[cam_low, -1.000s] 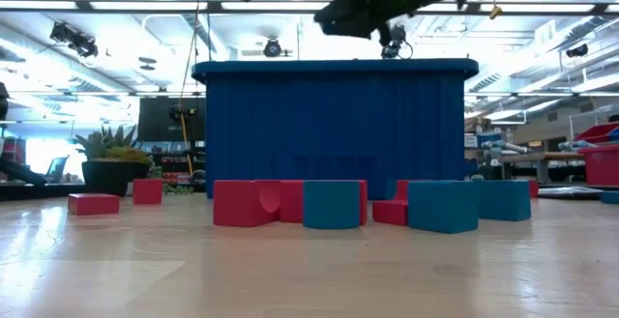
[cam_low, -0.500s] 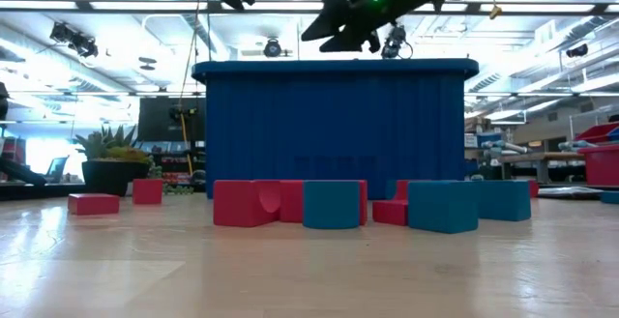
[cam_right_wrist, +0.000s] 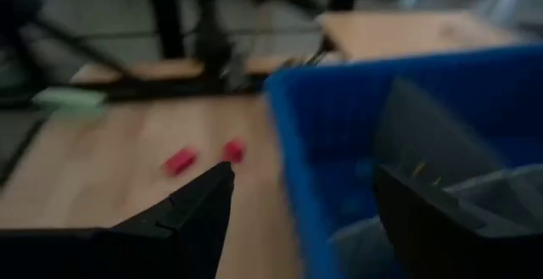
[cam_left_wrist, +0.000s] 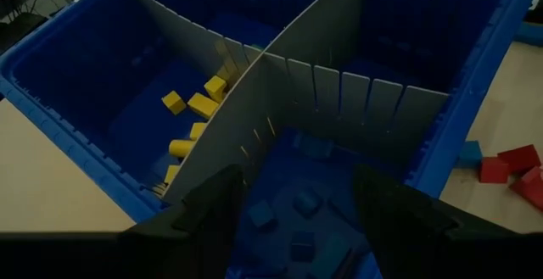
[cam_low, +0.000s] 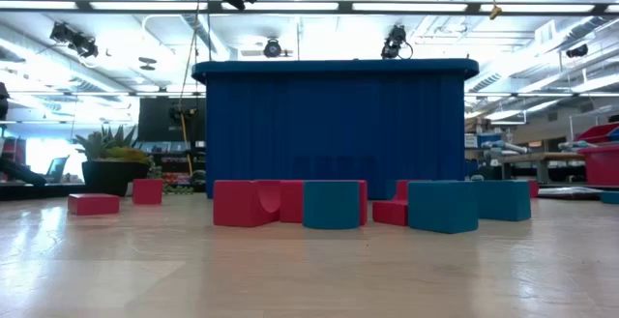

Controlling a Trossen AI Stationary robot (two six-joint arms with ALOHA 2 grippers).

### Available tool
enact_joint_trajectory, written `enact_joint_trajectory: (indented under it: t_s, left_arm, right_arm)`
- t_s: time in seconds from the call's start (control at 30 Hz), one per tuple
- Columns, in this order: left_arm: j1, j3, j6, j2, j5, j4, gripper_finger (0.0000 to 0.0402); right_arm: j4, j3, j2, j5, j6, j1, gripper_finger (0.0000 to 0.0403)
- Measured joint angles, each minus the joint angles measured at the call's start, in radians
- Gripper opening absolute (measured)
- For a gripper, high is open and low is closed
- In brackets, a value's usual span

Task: Sort blocks
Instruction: Put the blue block with the other blue blocks into the blue bin

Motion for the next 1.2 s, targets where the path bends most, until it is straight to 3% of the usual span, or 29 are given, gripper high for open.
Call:
enact_joint_trajectory:
  t_s: [0.2,0.47,0.63,0.83,1.2]
  left_arm:
    - [0.0,0.0,0.0,0.0,0.001,-0.002,0.0232]
    - [0.0,0.0,0.0,0.0,0.001,-0.001,0.0232]
    - [0.0,0.0,-0.001,0.0,0.001,-0.001,0.0232]
    - [0.0,0.0,-0.001,0.0,0.001,-0.002,0.0232]
    - [0.0,0.0,-0.006,0.0,0.001,-0.001,0.0232]
  right_arm:
    - [-0.227,0.0,-0.032,-0.064,0.115,0.152,0.0256]
    - [-0.349,-0.038,0.076,-0.125,0.146,0.327,0.0243]
    - [-0.33,-0.134,0.158,-0.132,0.112,0.376,0.0242]
    - [-0.178,-0.241,0.26,-0.132,0.03,0.406,0.024]
    - [0.001,-0.3,0.465,-0.12,-0.059,0.396,0.0234]
